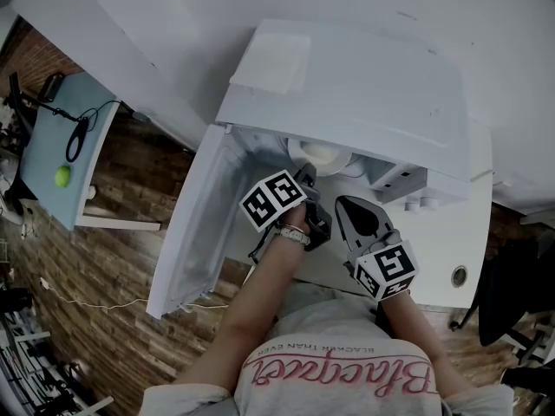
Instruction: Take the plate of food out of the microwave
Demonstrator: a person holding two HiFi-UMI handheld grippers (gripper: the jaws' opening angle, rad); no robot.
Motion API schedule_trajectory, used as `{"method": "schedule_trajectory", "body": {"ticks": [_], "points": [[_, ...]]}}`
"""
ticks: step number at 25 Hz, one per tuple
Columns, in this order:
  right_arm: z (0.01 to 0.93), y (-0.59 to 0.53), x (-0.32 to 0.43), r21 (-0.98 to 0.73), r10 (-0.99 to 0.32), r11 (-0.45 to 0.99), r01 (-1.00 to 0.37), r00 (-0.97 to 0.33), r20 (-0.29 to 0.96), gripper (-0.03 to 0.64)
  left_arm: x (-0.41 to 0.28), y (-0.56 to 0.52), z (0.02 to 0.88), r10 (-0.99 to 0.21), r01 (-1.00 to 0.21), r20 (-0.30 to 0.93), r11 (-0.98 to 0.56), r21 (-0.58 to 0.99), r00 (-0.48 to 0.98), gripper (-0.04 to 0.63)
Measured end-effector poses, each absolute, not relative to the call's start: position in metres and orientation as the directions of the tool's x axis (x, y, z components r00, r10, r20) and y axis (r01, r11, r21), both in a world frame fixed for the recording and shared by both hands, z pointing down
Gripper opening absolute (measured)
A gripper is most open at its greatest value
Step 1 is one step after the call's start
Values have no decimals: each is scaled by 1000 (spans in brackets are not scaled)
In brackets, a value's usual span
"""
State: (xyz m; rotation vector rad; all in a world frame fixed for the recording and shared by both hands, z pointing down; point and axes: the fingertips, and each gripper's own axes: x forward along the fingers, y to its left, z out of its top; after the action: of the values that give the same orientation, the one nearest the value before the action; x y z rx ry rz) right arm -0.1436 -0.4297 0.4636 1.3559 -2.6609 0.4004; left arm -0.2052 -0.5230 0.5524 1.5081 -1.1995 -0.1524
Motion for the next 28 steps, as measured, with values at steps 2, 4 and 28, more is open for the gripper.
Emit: {"method": "schedule_trajectory", "body": {"ticks": [2,4,28], "points": [[463,-428,-143,-174,-775,562,-808,-589,230,12,-204,-521,552,-731,-531,475,182,828,490,63],[462,-427,-142,-173,-776,562,-809,-588,228,12,-204,-519,553,-735,-482,450,191,855,507,51],[460,-410,-134,-149,-794,545,-825,-565,222,12,-202,-505,542,-811,-203,217,124,971,544,11]]}}
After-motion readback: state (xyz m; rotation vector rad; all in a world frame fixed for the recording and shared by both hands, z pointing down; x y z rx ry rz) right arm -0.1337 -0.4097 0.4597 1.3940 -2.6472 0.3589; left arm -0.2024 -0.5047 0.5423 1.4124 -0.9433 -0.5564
